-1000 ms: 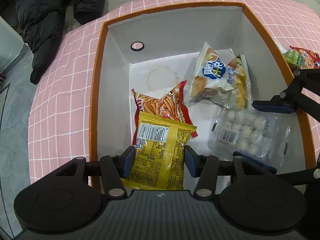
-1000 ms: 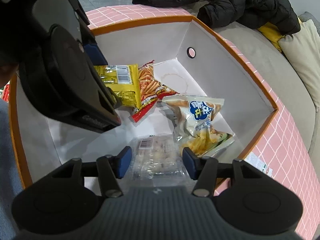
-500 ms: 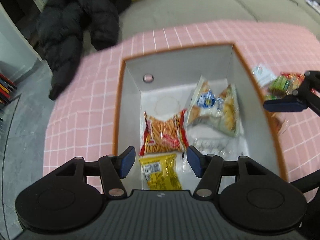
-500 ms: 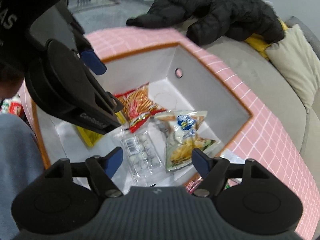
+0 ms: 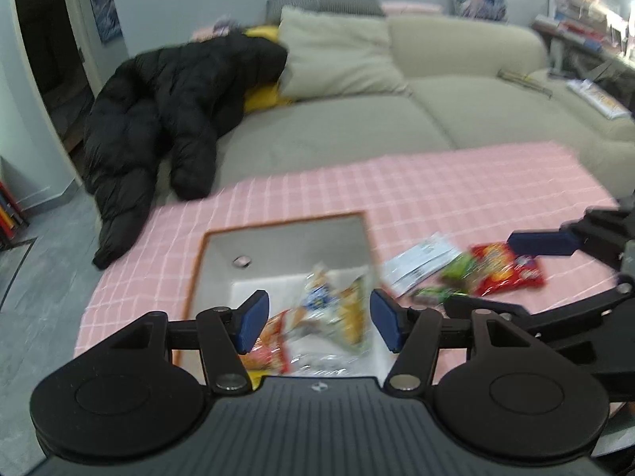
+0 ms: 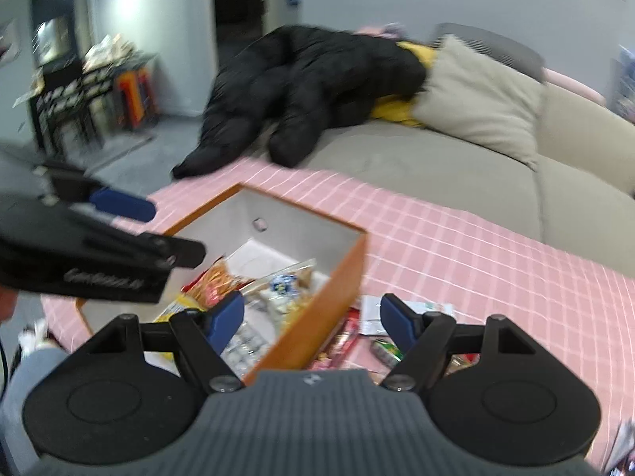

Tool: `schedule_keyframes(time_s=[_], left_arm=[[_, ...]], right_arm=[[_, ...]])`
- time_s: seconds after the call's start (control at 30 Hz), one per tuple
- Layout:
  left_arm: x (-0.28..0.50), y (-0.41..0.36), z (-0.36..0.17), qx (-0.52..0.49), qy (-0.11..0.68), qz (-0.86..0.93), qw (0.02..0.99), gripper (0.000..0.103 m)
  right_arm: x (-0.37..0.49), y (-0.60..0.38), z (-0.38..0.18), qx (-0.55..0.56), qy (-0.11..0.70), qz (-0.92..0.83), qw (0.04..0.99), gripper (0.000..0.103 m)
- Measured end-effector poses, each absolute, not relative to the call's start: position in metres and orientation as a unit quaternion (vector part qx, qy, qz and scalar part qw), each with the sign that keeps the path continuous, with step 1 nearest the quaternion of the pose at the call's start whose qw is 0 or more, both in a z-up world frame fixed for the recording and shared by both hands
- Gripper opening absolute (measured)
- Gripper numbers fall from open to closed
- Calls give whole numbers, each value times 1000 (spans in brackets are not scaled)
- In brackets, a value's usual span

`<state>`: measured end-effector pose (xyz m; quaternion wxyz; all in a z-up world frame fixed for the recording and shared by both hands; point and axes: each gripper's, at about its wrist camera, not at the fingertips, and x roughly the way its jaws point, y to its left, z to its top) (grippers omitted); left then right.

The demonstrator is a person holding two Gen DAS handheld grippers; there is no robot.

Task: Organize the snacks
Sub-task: 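Withdraw both tools from the box toward the remaining snacks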

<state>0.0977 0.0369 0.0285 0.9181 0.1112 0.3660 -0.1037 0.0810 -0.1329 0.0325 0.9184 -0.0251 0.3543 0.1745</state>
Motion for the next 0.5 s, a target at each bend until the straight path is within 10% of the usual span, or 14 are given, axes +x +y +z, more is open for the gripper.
schedule_keyframes(time_s=[0.5], left_arm=[[70, -37, -9, 53, 371, -174, 911, 67]], right_arm=[[20, -248, -7, 47, 373, 61, 925, 73]])
